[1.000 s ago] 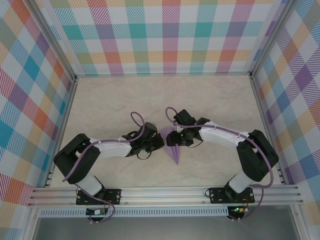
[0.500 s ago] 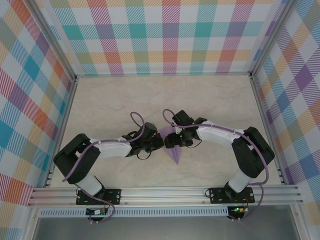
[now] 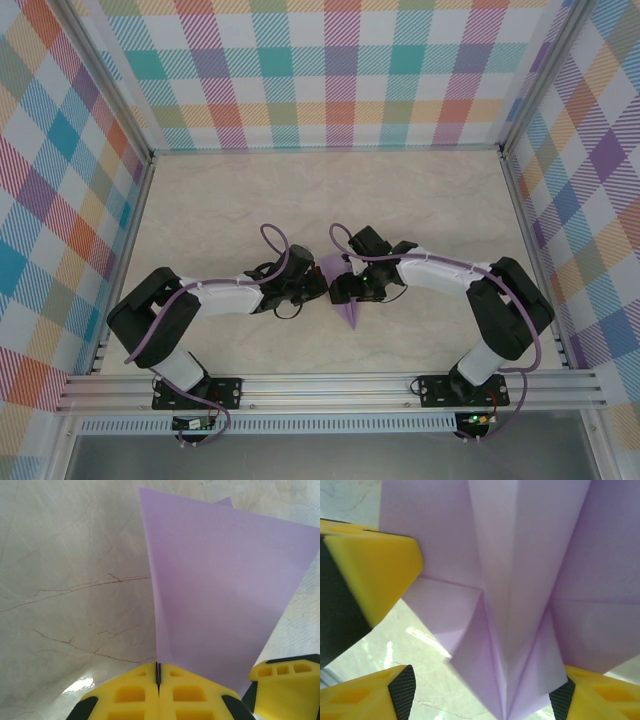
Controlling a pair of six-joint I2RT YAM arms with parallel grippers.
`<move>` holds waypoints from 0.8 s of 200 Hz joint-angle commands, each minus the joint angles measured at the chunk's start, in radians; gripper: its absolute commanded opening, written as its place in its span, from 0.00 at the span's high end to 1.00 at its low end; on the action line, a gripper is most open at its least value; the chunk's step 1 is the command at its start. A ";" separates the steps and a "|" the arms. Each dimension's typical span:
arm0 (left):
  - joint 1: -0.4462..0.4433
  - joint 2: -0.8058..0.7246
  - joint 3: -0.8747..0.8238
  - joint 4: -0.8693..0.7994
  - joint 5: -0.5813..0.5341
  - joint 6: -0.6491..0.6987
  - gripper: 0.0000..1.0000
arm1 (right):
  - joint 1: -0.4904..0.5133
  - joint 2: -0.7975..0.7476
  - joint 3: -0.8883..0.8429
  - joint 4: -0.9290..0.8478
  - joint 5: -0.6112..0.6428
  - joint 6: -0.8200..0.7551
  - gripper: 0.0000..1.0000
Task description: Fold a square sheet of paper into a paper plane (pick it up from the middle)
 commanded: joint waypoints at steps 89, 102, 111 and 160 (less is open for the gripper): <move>0.007 -0.024 -0.021 -0.007 -0.011 -0.003 0.98 | 0.050 0.039 0.025 -0.004 0.087 0.071 0.43; 0.006 -0.034 -0.015 -0.018 -0.009 0.005 0.91 | 0.053 0.053 0.037 -0.012 0.102 0.068 0.44; 0.007 -0.043 -0.009 -0.037 -0.013 0.012 0.85 | 0.058 0.061 0.047 -0.021 0.116 0.064 0.46; 0.027 -0.124 0.041 -0.227 -0.097 0.035 0.57 | 0.074 0.097 0.095 -0.079 0.189 0.063 0.56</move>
